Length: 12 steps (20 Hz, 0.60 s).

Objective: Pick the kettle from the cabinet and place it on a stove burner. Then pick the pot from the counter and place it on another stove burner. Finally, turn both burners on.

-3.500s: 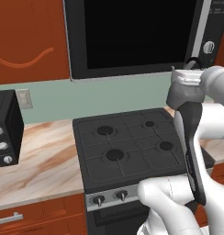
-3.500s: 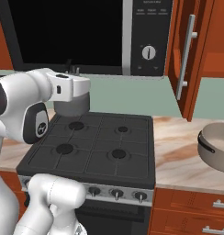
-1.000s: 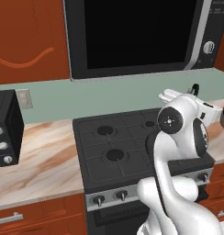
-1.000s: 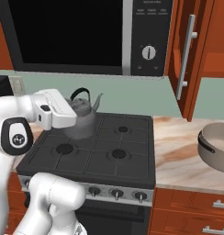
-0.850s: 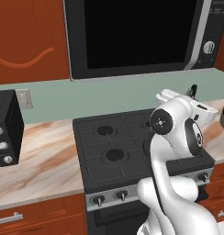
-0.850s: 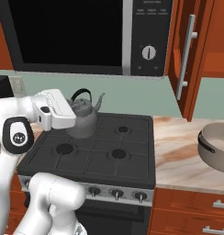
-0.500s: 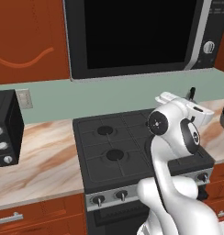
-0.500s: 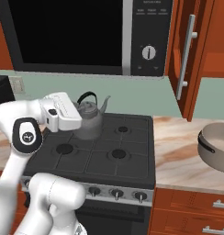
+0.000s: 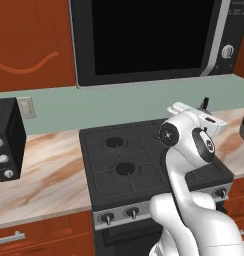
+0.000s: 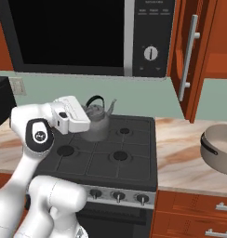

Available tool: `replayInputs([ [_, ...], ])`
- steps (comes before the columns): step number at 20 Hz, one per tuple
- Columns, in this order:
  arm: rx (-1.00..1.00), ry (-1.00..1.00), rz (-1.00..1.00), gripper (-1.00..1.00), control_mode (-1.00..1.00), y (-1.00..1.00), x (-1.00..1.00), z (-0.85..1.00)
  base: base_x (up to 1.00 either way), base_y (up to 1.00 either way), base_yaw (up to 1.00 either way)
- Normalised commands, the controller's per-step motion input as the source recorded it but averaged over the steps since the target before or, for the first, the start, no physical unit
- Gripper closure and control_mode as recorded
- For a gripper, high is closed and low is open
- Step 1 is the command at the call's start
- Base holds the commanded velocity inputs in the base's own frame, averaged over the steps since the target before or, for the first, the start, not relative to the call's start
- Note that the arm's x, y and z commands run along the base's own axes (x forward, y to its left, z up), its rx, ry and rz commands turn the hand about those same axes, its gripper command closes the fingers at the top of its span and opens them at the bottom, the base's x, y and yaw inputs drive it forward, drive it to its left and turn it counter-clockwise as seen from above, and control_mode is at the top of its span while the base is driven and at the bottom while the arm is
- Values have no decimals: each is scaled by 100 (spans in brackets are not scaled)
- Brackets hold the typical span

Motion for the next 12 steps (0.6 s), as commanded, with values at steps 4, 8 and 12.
replayInputs([
  [4, 0, 0, -5, 100, -100, 0, 38, -14, 0, 0, 0],
  [8, -1, 0, -5, 100, -100, 0, 31, -12, 0, 0, 0],
  [12, -3, 0, -6, 100, -100, 0, 14, -11, 0, 0, 0],
])
